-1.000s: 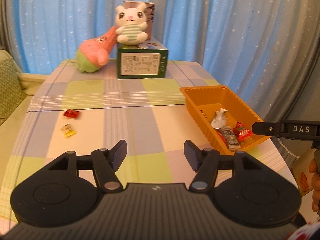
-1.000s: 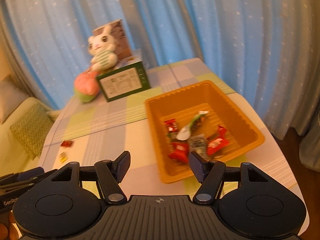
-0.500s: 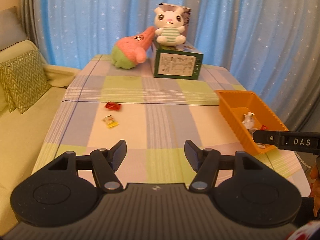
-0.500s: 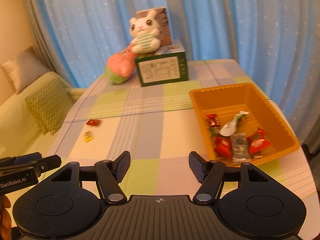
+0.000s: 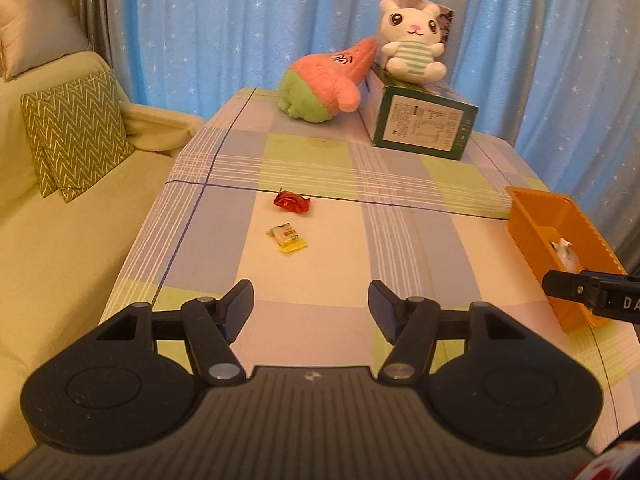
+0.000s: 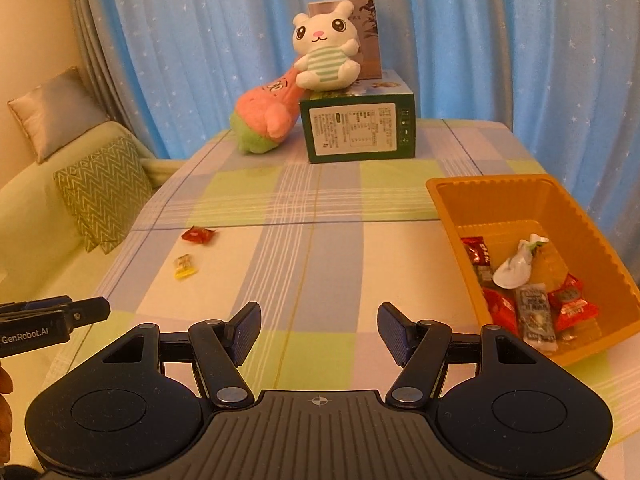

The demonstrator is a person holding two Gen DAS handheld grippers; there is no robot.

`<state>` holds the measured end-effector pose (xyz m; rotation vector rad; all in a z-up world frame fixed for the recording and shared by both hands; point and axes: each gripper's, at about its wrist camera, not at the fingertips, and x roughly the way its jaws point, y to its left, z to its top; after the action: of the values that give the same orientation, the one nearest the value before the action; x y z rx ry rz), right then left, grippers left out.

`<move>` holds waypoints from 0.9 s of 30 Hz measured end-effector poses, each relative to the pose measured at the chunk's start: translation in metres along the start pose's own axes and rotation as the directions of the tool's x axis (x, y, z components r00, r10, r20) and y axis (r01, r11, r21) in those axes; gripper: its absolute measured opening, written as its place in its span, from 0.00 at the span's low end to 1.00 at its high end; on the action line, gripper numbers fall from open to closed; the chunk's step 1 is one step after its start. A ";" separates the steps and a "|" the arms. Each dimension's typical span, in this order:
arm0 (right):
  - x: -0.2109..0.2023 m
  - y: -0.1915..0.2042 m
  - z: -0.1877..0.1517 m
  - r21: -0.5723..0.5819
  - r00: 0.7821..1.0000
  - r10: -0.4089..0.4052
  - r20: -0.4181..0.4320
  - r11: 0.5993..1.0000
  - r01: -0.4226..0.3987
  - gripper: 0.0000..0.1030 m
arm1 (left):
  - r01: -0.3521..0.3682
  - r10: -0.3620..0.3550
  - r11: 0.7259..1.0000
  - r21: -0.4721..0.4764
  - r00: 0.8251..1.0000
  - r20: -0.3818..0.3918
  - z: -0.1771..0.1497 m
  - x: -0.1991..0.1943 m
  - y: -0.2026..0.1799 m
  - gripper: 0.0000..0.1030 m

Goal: Organize snacks
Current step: 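Withdraw both tools from the tray toward the loose candies on the table, then grasp the yellow-green packet with the left tool while the right tool grasps the red candy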

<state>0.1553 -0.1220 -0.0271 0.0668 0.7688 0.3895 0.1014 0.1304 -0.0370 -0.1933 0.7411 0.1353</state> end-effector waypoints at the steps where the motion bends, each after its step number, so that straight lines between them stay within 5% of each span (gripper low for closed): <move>1: 0.007 0.001 0.002 -0.005 1.000 0.002 0.003 1.000 -0.002 0.63 | 0.001 -0.001 1.000 -0.008 1.000 0.000 0.001 0.007 0.002 0.58; 9: 0.069 0.009 0.013 -0.060 1.000 0.022 -0.002 0.998 -0.022 0.63 | 0.024 -0.024 0.999 -0.049 1.000 -0.011 0.007 0.073 0.014 0.53; 18: 0.137 0.010 0.031 -0.113 0.999 0.040 -0.006 0.993 -0.041 0.63 | 0.004 -0.006 0.997 -0.072 1.000 -0.031 0.026 0.146 0.025 0.37; 27: 0.176 0.007 0.039 -0.141 0.999 0.040 -0.024 0.989 -0.043 0.63 | -0.016 0.014 0.999 -0.051 0.999 -0.045 0.030 0.178 0.024 0.34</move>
<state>0.2945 -0.0472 -0.1150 -0.0543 0.7595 0.4836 0.2466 0.1705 -0.1395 -0.2405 0.7837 0.1653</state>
